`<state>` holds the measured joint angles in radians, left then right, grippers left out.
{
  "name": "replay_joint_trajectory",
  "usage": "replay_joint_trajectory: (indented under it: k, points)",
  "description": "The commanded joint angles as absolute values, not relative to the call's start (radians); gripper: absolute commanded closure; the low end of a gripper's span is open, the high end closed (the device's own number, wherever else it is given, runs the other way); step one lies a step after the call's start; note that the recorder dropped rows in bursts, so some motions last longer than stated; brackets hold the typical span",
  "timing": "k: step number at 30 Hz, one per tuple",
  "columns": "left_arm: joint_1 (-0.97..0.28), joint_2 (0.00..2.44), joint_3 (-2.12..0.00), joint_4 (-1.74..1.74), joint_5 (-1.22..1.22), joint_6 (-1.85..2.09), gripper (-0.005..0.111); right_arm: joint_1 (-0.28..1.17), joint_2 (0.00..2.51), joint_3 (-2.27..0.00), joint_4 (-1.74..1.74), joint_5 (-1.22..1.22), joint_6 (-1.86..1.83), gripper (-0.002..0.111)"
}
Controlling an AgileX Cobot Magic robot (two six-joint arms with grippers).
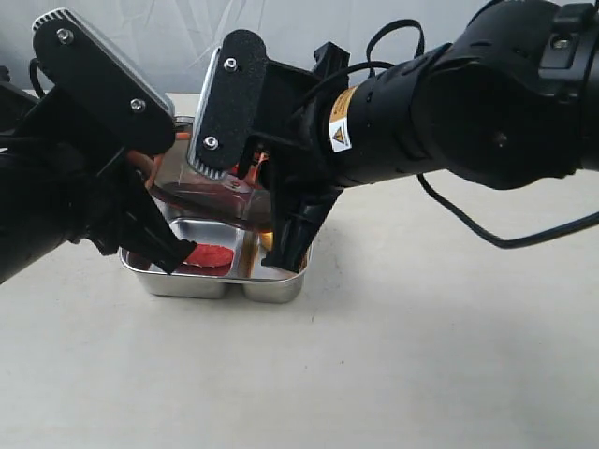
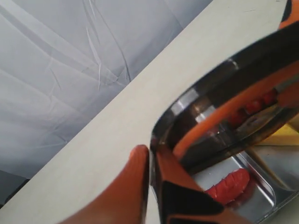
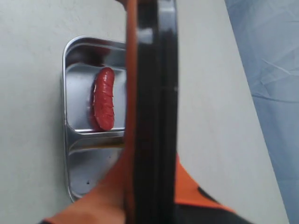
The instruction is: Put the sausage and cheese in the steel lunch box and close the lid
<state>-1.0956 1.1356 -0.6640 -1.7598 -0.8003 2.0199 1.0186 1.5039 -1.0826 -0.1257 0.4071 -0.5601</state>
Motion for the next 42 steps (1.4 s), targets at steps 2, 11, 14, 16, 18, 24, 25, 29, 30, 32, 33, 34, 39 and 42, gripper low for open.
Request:
replay_joint_trajectory:
  k: [2, 11, 14, 16, 18, 24, 25, 29, 30, 32, 33, 34, 39, 42]
  points:
    - [-1.099, 1.131, -0.666, -1.744, -0.823, 2.018, 0.076, 1.048, 1.499, -1.084, -0.295, 0.433, -0.463, 0.109]
    - [-1.099, 1.131, -0.666, -1.744, -0.928, 2.014, 0.059, 1.059, 1.499, -1.084, -0.533, 0.461, -0.263, 0.109]
    - [-1.099, 1.129, -0.666, -1.744, -1.071, 2.014, 0.058, 1.059, 1.491, -1.084, -0.623, 0.488, -0.172, 0.109]
    - [-1.099, 1.127, -0.666, -1.744, -1.175, 2.016, 0.058, 1.059, 1.482, -1.084, -0.671, 0.493, -0.110, 0.109]
    - [-1.107, 1.109, -0.666, -1.744, -1.221, 2.020, 0.058, 1.059, 1.469, -1.084, -0.712, 0.489, -0.080, 0.109]
    - [-1.231, 0.989, -0.666, -1.744, -1.221, 2.073, 0.071, 1.059, 1.429, -1.082, -0.724, 0.483, -0.047, 0.109]
    - [-1.260, 0.961, -0.666, -1.744, -1.221, 2.071, 0.077, 1.059, 1.421, -1.082, -0.720, 0.491, -0.042, 0.109]
    - [-1.340, 0.885, -0.666, -1.744, -1.221, 2.071, 0.094, 1.059, 1.391, -1.082, -0.704, 0.511, 0.000, 0.109]
    - [-1.355, 0.868, -0.666, -1.744, -1.221, 2.071, 0.097, 1.059, 1.385, -1.082, -0.693, 0.512, 0.006, 0.109]
    - [-1.378, 0.845, -0.666, -1.744, -1.221, 2.069, 0.104, 1.059, 1.368, -1.082, -0.666, 0.510, 0.006, 0.109]
    - [-1.380, 0.838, -0.666, -1.744, -1.221, 2.067, 0.107, 1.059, 1.362, -1.082, -0.662, 0.508, 0.006, 0.109]
    - [-1.380, 0.836, -0.666, -1.744, -1.221, 2.067, 0.107, 1.059, 1.359, -1.082, -0.659, 0.504, 0.006, 0.109]
    - [-1.378, 0.836, -0.666, -1.744, -1.221, 2.067, 0.107, 1.059, 1.357, -1.082, -0.635, 0.495, 0.008, 0.109]
    - [-1.378, 0.836, -0.666, -1.744, -1.221, 2.067, 0.107, 1.059, 1.357, -1.082, -0.615, 0.495, 0.008, 0.109]
